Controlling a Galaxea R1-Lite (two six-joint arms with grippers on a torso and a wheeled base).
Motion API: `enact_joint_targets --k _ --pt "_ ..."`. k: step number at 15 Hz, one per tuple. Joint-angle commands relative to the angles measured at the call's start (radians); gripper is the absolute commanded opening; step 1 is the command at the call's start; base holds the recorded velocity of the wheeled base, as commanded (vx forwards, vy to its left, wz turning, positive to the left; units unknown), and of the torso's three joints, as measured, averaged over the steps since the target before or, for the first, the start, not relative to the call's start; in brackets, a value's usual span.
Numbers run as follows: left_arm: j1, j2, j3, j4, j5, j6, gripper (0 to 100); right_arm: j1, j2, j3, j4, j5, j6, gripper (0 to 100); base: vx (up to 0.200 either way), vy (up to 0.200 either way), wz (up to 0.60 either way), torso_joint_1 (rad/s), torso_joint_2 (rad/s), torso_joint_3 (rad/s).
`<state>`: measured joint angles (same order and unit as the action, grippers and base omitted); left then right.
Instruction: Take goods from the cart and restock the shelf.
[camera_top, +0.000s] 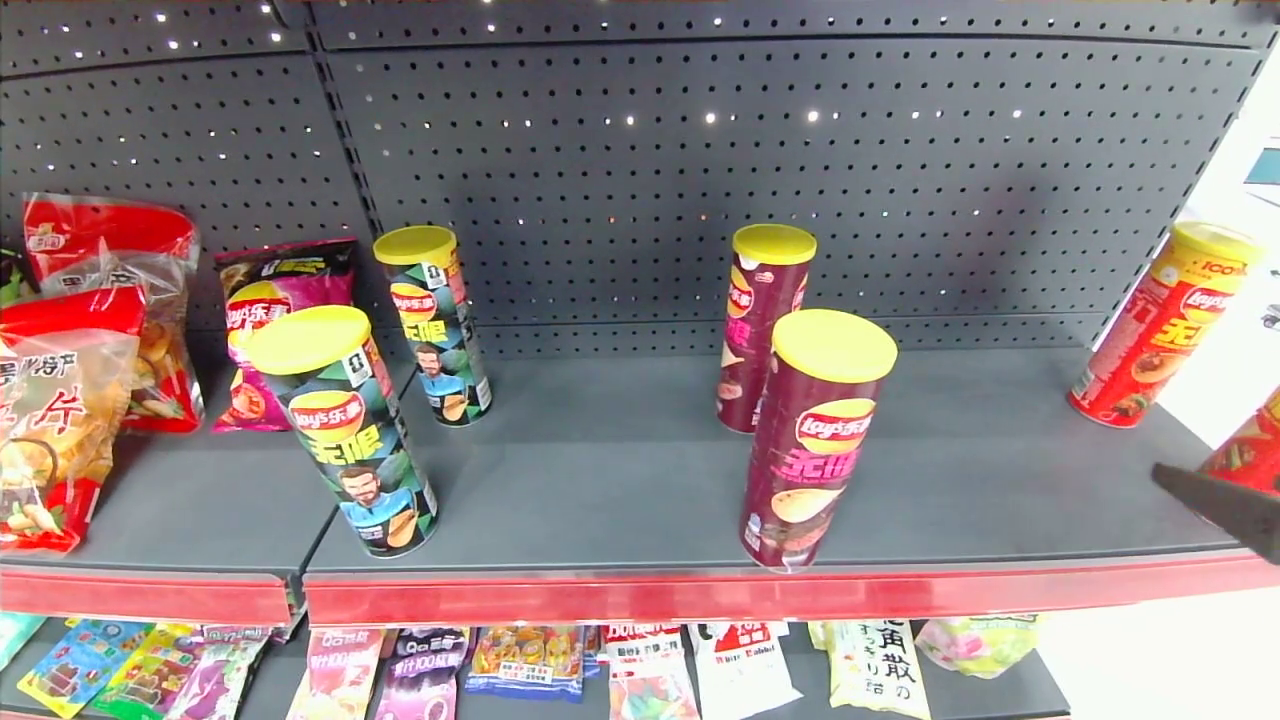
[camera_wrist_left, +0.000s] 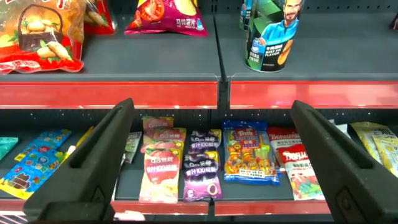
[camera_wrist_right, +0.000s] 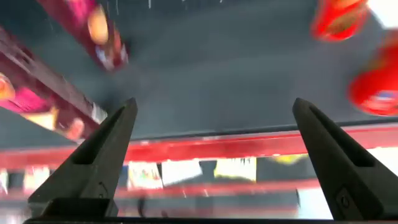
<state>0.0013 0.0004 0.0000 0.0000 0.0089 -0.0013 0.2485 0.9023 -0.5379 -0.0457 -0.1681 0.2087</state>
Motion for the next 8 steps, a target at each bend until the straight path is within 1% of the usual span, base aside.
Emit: enact_joint_targets --k 1,3,4,6,8 --pt "0.000 0.000 0.000 0.000 0.000 0.000 100 0.132 0.280 -0.033 -0.003 -0.071 -0.002 100 0.000 0.000 0.00 0.000 0.00 0.000" --pt "0.000 0.000 0.000 0.000 0.000 0.000 100 0.141 0.374 -0.045 -0.029 -0.077 -0.011 100 0.000 0.000 0.00 0.000 0.00 0.000" --pt "0.000 0.000 0.000 0.000 0.000 0.000 100 0.146 0.423 -0.036 -0.065 -0.083 -0.025 100 0.000 0.000 0.00 0.000 0.00 0.000" --pt "0.000 0.000 0.000 0.000 0.000 0.000 100 0.155 0.506 -0.027 -0.129 -0.136 -0.072 100 0.000 0.000 0.00 0.000 0.00 0.000" --pt "0.000 0.000 0.000 0.000 0.000 0.000 100 0.179 0.538 -0.030 -0.190 -0.139 -0.077 100 0.000 0.000 0.00 0.000 0.00 0.000"
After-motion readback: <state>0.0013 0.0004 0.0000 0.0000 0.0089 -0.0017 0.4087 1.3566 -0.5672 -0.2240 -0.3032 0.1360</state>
